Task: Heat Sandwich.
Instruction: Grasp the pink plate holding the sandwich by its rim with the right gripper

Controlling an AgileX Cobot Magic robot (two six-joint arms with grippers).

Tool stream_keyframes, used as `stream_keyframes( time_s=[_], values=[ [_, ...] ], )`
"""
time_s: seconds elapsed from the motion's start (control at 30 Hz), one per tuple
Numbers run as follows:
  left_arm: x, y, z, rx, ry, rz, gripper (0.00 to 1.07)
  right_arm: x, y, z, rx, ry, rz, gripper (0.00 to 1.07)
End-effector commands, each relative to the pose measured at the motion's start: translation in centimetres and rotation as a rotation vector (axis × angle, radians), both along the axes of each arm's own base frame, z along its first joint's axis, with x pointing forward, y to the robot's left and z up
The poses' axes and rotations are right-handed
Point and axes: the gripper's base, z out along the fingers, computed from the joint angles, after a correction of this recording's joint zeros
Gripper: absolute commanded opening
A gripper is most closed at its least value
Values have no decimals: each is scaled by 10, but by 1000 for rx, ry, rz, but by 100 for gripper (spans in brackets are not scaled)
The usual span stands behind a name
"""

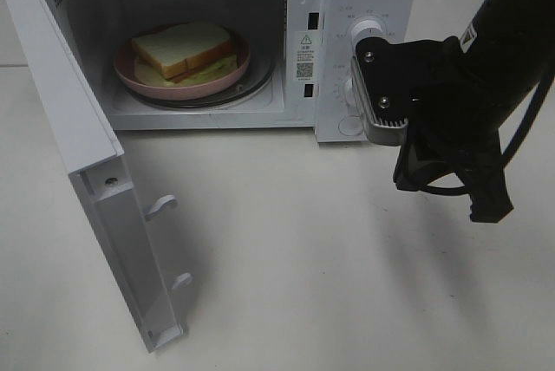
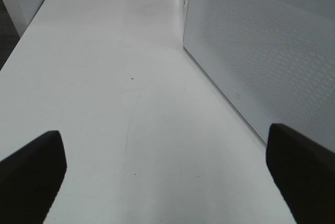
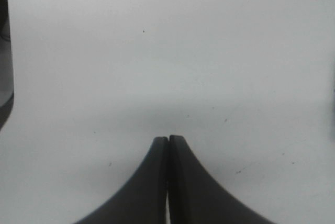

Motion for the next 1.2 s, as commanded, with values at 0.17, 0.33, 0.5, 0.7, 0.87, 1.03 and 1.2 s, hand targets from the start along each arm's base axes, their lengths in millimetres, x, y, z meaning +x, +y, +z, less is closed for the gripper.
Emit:
stream_keyframes(
  time_s=[0.17, 0.33, 0.5, 0.7, 0.87, 1.03, 1.2],
  values=[
    [-2, 0, 0, -2, -28, -1, 98, 7, -4, 8, -89, -93, 225, 8],
    [-2, 0, 0, -2, -28, -1, 98, 7, 10, 12, -150, -211, 333, 34],
    [-2, 0, 0, -2, -28, -1, 98, 7, 17, 13, -115, -235, 292, 64],
    [-2, 0, 0, -2, -28, -1, 98, 1, 31, 7, -77, -204, 241, 101],
    [-2, 0, 0, -2, -28, -1, 98, 6, 49, 6, -78, -221, 285, 101],
    [-2, 0, 0, -2, -28, -1, 98, 20, 67, 5, -95, -249, 296, 100],
    [-2, 0, 0, -2, -28, -1, 98, 37, 84, 3, -75, -291, 297, 100]
  ],
)
